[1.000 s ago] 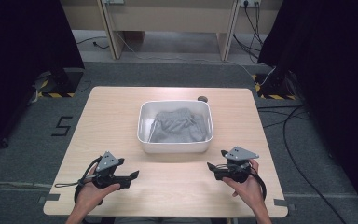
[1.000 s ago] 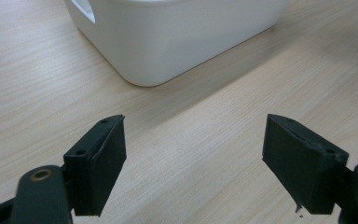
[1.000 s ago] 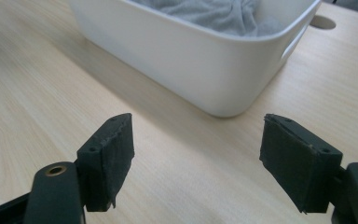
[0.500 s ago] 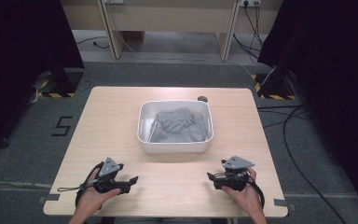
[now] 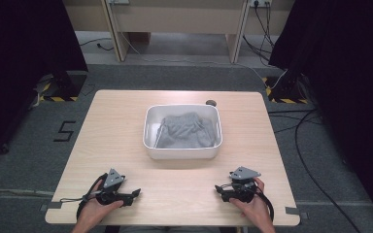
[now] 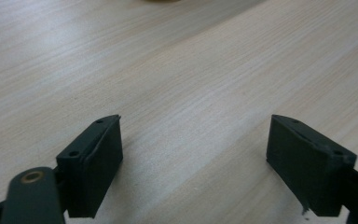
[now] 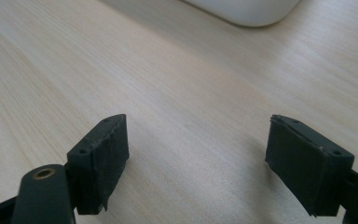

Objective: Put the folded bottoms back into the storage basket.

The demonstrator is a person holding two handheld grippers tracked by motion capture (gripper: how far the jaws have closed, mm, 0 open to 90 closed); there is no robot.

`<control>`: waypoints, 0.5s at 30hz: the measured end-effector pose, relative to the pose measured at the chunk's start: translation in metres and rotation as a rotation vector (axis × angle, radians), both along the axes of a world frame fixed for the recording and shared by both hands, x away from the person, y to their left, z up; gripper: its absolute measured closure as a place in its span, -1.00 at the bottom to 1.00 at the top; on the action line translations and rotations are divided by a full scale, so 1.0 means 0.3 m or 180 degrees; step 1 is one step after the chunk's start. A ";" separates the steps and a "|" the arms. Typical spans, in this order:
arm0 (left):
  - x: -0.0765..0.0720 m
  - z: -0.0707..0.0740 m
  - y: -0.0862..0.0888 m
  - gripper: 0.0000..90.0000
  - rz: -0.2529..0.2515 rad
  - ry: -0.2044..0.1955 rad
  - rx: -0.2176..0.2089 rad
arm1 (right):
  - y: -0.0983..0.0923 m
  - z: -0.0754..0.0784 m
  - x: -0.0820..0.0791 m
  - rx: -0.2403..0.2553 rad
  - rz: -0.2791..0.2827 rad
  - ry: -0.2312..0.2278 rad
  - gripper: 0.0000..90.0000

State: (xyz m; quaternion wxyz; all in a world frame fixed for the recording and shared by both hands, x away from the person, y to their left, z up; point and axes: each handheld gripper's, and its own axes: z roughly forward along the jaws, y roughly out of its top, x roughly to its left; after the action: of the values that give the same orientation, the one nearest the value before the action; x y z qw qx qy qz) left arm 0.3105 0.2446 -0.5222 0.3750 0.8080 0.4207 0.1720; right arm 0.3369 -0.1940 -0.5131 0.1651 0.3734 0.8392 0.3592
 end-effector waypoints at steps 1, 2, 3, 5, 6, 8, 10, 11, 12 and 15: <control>0.000 -0.001 -0.002 -0.61 -0.0001 -0.0012 0.0024 | 0.003 -0.005 0.000 -0.0001 -0.0006 0.0008 -0.52; -0.001 -0.002 -0.003 -0.62 0.0002 -0.0020 0.0019 | 0.004 -0.009 0.000 0.0003 -0.0007 0.0012 -0.56; 0.000 -0.002 -0.004 -0.63 0.0004 -0.0023 0.0018 | 0.005 -0.010 0.001 0.0003 -0.0004 0.0010 -0.56; 0.000 -0.003 -0.004 -0.64 0.0018 -0.0020 0.0019 | 0.005 -0.010 0.001 0.0001 -0.0006 0.0012 -0.57; 0.000 -0.003 -0.004 -0.65 0.0030 -0.0014 0.0027 | 0.005 -0.011 0.001 -0.0008 -0.0004 0.0009 -0.59; 0.001 -0.003 -0.003 -0.67 0.0035 -0.0010 0.0037 | 0.007 -0.011 0.001 -0.0014 -0.0011 0.0021 -0.62; 0.002 -0.003 -0.004 -0.68 0.0031 -0.0008 0.0036 | 0.007 -0.012 0.002 -0.0024 0.0014 0.0029 -0.66; 0.002 -0.004 -0.005 -0.69 0.0034 -0.0009 0.0028 | 0.008 -0.012 0.002 -0.0025 0.0013 0.0022 -0.66; 0.003 -0.004 -0.005 -0.70 0.0032 -0.0009 0.0026 | 0.008 -0.012 0.002 -0.0025 0.0013 0.0022 -0.66; 0.004 -0.004 -0.005 -0.70 0.0031 -0.0007 0.0027 | 0.008 -0.012 0.002 -0.0025 0.0013 0.0023 -0.66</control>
State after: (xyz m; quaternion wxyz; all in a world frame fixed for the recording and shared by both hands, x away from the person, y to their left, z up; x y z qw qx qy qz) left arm 0.3117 0.2431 -0.5235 0.3712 0.8073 0.4235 0.1765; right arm 0.3375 -0.1914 -0.5168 0.1628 0.3723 0.8420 0.3549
